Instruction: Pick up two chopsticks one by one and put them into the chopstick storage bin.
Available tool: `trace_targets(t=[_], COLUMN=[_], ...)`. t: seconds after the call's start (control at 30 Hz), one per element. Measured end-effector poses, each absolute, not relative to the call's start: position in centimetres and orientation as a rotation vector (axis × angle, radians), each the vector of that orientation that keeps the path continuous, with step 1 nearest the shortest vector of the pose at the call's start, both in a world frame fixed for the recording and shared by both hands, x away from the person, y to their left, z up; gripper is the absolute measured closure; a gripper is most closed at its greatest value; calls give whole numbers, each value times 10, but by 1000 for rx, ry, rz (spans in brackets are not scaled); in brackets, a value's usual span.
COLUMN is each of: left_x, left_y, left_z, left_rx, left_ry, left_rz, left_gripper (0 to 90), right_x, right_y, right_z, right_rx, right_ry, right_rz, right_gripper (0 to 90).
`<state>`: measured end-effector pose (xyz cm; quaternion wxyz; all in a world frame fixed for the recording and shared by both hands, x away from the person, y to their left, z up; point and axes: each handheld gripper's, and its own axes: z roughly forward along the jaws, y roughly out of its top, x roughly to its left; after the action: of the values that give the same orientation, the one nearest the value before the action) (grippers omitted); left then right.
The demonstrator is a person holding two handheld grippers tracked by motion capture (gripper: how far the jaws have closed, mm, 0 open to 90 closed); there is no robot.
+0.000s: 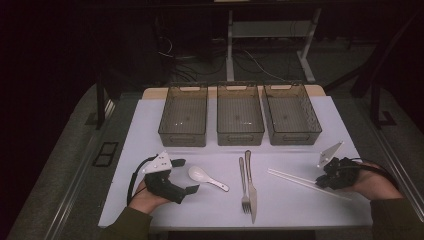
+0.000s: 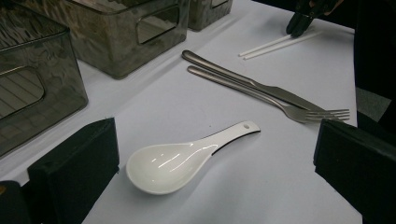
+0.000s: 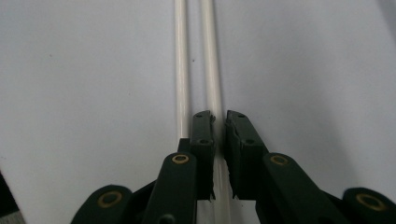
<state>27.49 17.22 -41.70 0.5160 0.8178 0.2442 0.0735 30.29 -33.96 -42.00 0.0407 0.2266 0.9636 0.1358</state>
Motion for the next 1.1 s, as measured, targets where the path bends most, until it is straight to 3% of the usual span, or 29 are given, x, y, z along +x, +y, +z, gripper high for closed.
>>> trace_targets(t=[0.5, 1.1], left_x=[275, 275], left_y=[172, 172], left_z=[-417, -417], left_rx=[1966, 1966], left_ry=[584, 585], left_rz=[175, 175], left_gripper=[0, 0], right_x=[305, 309], right_y=[-329, -341], right_z=[-420, -405], right_rx=[611, 700], right_ry=[2995, 2940], right_rz=[308, 602], right_gripper=[841, 841])
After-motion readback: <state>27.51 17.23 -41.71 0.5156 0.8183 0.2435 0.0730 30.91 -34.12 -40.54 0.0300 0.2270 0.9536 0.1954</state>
